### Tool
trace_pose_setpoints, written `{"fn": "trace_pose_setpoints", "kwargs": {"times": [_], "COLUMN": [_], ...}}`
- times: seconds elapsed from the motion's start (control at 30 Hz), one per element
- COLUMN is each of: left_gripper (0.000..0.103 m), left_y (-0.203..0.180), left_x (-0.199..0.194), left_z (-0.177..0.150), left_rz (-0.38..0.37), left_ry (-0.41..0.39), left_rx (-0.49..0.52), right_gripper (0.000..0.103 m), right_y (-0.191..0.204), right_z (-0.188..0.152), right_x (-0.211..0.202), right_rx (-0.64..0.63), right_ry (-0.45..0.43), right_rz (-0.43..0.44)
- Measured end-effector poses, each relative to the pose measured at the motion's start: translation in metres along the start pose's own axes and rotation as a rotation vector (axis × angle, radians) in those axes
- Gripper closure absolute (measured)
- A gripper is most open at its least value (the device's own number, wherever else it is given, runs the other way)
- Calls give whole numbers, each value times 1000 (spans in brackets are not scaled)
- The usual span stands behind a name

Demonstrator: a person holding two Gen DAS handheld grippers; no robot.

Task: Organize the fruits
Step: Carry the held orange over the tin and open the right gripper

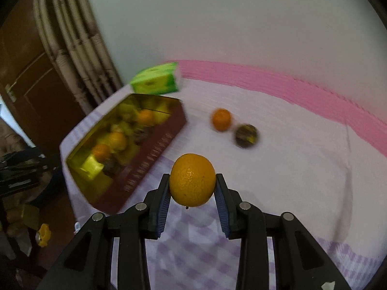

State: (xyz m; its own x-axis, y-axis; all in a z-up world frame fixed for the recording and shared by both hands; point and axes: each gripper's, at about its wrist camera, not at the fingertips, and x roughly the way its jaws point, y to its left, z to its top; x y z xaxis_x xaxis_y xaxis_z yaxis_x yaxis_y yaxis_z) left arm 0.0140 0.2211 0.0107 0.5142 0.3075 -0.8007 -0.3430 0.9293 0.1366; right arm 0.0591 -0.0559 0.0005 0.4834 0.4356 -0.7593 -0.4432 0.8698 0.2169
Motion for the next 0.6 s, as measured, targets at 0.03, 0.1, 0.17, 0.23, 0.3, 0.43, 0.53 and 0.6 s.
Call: {"fn": "trace_pose_setpoints", "kwargs": {"times": [0.03, 0.1, 0.17, 0.23, 0.3, 0.43, 0.53, 0.6], "left_gripper": [17, 16, 16, 16, 16, 16, 14, 14], "left_y": [6, 16, 22, 25, 25, 21, 19, 17], "left_x": [2, 7, 12, 16, 18, 18, 18, 19], "left_z": [1, 2, 2, 1, 1, 3, 3, 3], "left_rz": [11, 33, 41, 40, 47, 67, 71, 77], "left_ry": [2, 7, 19, 32, 36, 19, 14, 16], "left_rx": [-16, -46, -69, -78, -71, -48, -31, -20], "right_gripper": [71, 71, 71, 71, 71, 71, 71, 71], "right_y": [8, 27, 41, 56, 69, 91, 101, 105], "right_z": [4, 14, 21, 27, 36, 55, 67, 73], "right_x": [1, 6, 11, 20, 29, 53, 75, 90], "right_rx": [-12, -42, -69, -92, -109, -134, -138, -135], "right_ry": [-1, 6, 14, 23, 33, 60, 88, 107], "right_rz": [14, 47, 67, 83, 105, 147, 160, 168]}}
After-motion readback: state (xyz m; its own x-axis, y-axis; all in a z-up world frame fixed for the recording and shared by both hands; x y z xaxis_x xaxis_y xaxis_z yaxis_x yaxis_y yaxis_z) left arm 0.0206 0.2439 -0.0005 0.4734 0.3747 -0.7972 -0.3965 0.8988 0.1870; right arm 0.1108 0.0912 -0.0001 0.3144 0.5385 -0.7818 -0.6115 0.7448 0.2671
